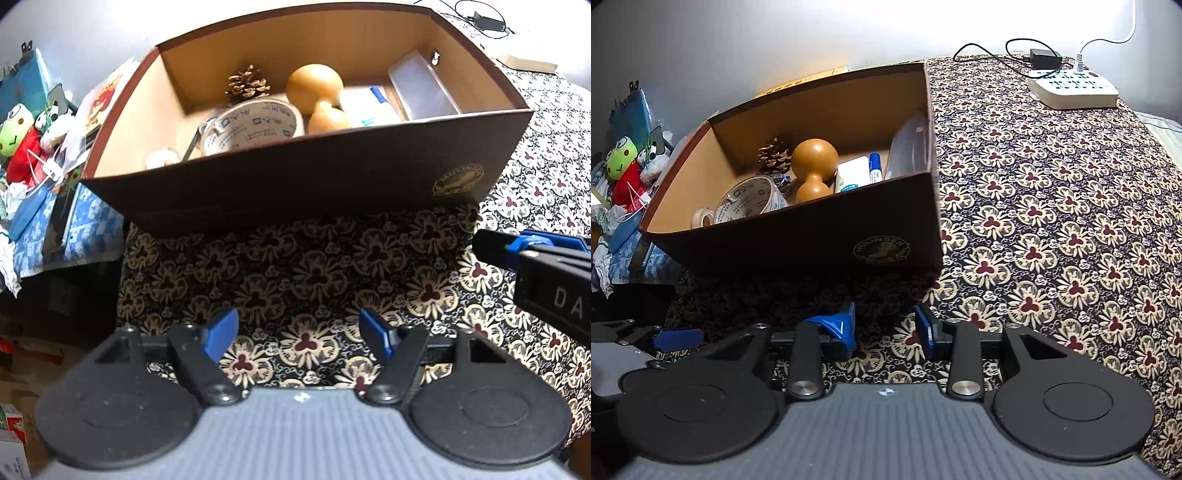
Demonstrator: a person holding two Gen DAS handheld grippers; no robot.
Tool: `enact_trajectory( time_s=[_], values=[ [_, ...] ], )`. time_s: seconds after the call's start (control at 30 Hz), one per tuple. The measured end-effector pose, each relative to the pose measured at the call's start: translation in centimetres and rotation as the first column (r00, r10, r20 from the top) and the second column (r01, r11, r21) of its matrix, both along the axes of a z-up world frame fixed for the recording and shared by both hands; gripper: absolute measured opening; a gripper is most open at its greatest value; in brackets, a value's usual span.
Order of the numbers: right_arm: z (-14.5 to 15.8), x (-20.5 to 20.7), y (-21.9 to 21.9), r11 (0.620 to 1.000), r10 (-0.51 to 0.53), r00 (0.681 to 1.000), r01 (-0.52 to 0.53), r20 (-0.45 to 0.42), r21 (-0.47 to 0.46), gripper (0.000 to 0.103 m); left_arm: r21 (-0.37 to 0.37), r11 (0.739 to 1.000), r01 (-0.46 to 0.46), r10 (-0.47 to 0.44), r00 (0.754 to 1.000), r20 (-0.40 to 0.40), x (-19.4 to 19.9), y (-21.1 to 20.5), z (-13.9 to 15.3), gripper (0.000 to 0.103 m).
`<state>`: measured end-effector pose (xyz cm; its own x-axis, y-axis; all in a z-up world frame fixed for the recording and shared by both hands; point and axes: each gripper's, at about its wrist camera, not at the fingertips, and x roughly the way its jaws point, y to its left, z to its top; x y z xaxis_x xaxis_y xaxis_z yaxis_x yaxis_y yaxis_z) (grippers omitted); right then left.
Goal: Organize rigid objects
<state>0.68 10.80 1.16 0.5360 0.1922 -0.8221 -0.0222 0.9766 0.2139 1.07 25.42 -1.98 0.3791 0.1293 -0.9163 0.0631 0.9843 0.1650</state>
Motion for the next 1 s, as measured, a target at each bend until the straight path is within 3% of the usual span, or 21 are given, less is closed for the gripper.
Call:
enact_trajectory(
  time_s=[1.0],
  values=[
    [0.0,-3.8,-17.2,0.971,-0.233,0.972,0.233,-0.001,-0.062,0.020,-0.001,0.967,0.255,-0.255,0.966,0.042,-1.6,-18.4,1.3,0.073]
  ],
)
